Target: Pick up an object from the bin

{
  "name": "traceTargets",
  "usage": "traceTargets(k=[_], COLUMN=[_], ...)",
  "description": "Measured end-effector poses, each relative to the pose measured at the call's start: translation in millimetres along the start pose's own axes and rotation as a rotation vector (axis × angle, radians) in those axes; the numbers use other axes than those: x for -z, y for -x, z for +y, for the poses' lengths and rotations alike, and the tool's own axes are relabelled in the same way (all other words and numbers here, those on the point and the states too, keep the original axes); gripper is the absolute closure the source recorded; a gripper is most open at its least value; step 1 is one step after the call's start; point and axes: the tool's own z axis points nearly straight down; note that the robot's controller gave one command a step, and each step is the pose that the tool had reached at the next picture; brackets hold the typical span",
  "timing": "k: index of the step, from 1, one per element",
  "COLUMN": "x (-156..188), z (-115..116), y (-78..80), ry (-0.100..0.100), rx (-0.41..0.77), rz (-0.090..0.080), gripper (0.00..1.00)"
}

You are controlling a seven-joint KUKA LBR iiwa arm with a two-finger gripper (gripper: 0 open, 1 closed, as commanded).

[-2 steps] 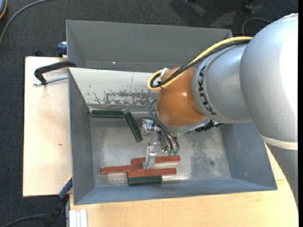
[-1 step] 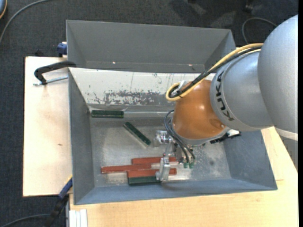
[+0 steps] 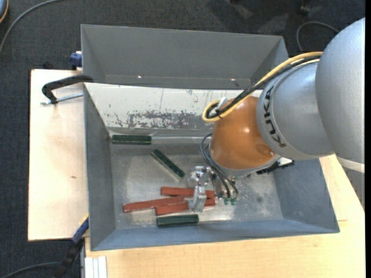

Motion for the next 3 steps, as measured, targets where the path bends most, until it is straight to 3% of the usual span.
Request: traceTargets(k=[1, 2, 3], x=[1, 120, 251], z=[6, 10, -9], y=[74.5, 89.9, 55.6], ry=[0.002, -0.001, -0.003], rx=[0.349, 0.371, 0.662], rz=[0.001, -0.014, -0.012], gripper=[1.0, 1.0, 1.0])
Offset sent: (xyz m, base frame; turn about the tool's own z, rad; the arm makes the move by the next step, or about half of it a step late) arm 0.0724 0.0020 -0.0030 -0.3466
